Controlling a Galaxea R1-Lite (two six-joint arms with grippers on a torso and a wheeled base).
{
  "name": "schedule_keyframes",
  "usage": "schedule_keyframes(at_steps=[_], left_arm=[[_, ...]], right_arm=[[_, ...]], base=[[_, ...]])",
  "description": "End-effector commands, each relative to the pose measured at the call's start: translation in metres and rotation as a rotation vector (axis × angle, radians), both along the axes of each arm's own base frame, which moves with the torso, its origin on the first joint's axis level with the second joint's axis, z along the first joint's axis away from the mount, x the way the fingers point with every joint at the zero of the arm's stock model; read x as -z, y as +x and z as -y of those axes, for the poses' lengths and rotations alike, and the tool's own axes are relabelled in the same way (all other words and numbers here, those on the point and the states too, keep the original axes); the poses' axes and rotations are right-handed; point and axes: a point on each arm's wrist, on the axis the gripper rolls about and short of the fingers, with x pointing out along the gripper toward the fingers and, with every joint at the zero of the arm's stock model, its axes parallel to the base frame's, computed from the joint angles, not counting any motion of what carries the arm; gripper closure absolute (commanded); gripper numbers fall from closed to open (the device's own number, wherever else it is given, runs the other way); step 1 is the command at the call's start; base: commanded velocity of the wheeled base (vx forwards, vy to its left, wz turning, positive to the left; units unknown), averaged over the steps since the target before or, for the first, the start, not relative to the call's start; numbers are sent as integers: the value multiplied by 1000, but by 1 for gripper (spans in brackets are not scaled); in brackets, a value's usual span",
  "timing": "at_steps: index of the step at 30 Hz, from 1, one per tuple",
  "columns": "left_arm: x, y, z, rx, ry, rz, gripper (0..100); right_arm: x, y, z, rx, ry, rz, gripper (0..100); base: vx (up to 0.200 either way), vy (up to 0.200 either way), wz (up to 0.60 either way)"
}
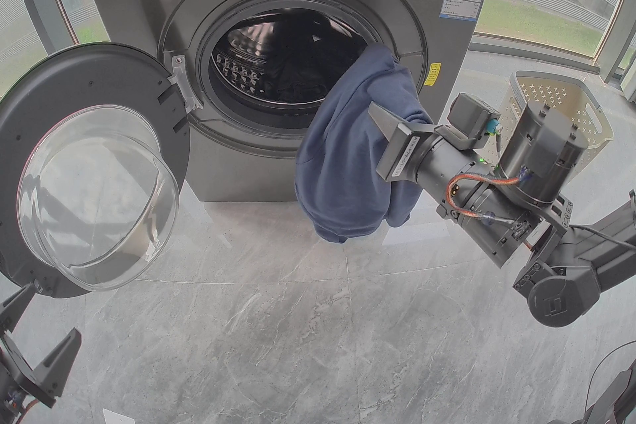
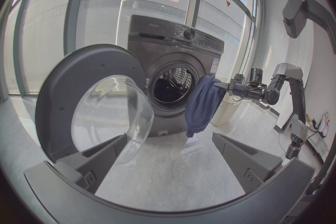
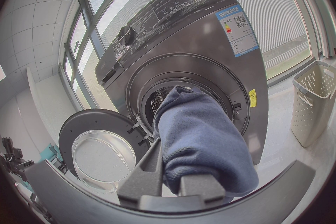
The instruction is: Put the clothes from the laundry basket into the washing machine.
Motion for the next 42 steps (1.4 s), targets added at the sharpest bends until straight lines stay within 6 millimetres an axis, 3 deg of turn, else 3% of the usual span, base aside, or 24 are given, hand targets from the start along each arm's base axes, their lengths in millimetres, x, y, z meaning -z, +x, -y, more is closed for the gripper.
schedule_keyframes(at_steps=[1,8,19,31,42], left_arm=[[-11,76,21,172,30,-170,0],[-1,129,46,251,36,-209,0],[11,161,66,353,40,-270,0],[38,229,91,396,25,-318,0],[60,267,111,418,28,-334,0]], right_arm=[[-6,9,-7,14,28,23,100],[-9,23,-19,16,55,45,100],[-20,24,-28,-10,82,75,100],[-18,20,-35,-35,84,77,100],[-20,20,-35,-37,93,84,100]], base=[[0,0,0],[0,0,0],[0,0,0],[0,0,0],[0,0,0]])
